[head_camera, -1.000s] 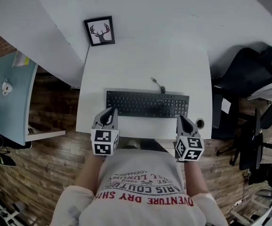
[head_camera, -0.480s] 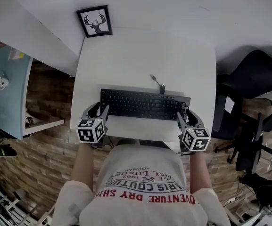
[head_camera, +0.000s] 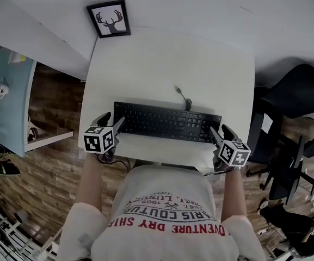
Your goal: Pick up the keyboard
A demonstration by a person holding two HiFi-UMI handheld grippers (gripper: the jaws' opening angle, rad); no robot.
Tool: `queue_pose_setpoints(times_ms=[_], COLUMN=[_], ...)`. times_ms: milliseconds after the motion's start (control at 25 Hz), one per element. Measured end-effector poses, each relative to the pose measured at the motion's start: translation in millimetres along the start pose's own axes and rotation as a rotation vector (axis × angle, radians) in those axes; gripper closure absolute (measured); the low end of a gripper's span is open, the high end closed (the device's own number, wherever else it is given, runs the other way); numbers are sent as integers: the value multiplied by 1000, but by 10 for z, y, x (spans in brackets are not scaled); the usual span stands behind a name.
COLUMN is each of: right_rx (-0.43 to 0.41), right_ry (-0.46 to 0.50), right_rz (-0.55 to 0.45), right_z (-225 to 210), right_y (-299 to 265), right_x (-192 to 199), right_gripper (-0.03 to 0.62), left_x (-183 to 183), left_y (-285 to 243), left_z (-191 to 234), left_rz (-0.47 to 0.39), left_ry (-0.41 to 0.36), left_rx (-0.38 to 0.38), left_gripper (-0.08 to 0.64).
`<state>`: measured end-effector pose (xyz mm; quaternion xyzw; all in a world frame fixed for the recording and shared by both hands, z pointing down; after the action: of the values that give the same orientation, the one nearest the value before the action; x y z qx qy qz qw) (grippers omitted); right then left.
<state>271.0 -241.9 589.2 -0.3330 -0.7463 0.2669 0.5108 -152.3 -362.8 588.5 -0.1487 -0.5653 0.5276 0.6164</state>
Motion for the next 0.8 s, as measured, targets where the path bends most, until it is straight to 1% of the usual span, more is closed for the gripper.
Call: queue_pose_setpoints(times_ms=[120,240,360,520,600,800], right_rx=[-36,-76,-131,-195,-210,-205], right_ry=[-47,-75,-110,-117,-114,-134], right_rz=[21,45,64,93,100,92], right_z=[-53,-89,-112,-104,-93,-96], right_y=[-81,-150,-199,-236,-246,-254], right_x=[25,54,71,60,52,51], right_gripper=[325,327,327,330,348,350], left_x=[-7,-14,-22,-27,-28,-16], left_y=[-76,-155,-199,-210,-217,-243], left_z=[-27,-45,-31,-7,0,23], left_rz=[22,43,62,76,80,63], left_ry=[-11,-3,-5,-1,6,33], left_rx=[12,31,54,100,113,155], left_gripper=[298,298,298,299,299,299])
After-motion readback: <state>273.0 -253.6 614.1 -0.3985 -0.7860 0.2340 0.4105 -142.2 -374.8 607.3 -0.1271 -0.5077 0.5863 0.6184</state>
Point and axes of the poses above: the fingertips, and each gripper's own axes: y backward along the fingers, z to its left, x out of its underside, the point moved 5 cm from there along y, backward along the fingers, and after that the axes turned 2 degrees about z, right-handed, at the moved point
